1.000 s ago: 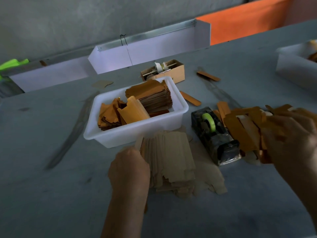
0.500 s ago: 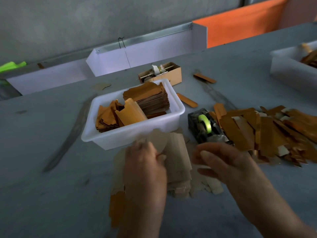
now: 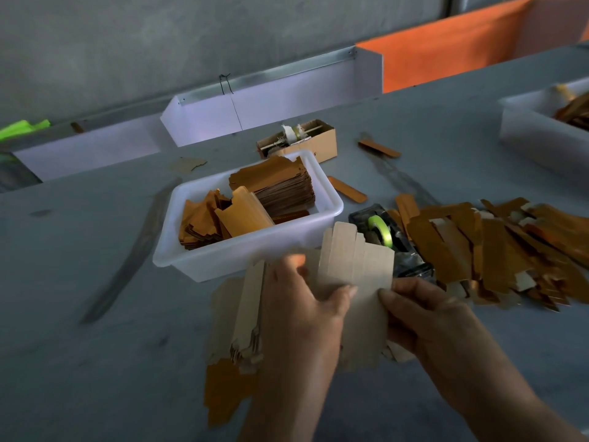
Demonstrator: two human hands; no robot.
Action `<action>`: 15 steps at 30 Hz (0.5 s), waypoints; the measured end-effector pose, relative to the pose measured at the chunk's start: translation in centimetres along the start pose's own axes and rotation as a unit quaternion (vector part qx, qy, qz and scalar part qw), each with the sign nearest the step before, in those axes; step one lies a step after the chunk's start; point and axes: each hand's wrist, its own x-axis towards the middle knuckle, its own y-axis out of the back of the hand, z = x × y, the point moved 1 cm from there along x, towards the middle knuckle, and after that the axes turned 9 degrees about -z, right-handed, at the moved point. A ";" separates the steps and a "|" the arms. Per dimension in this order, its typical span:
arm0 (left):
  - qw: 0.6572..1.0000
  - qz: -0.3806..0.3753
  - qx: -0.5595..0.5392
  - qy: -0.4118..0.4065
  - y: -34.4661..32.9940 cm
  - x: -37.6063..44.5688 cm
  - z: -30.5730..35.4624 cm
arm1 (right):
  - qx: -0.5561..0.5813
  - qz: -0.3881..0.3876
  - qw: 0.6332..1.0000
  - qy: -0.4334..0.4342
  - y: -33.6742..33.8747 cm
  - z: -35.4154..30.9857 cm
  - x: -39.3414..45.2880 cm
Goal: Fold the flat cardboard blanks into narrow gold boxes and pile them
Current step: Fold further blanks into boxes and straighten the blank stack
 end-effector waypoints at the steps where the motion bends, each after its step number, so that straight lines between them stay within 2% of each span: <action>1: 0.996 -0.048 -0.065 0.034 0.0 0.2 -0.2 | 0.000 -0.001 1.000 0.002 0.0 0.1 0.0; 2: 0.987 -0.092 -0.116 0.059 -0.1 0.3 -0.4 | 0.000 -0.003 1.000 0.003 -0.1 0.1 -0.1; 4: 0.977 -0.123 -0.161 0.072 -0.4 0.3 -0.7 | 0.000 -0.010 1.000 0.006 -0.3 0.1 -0.2; 11: 0.972 -0.119 -0.192 0.065 -0.8 0.3 -1.0 | -0.089 0.002 0.994 0.058 -0.2 -0.2 -0.4; 15: 0.970 -0.114 -0.205 0.066 -1.0 0.3 -1.2 | -0.220 0.054 0.969 0.098 -0.2 -0.2 -0.7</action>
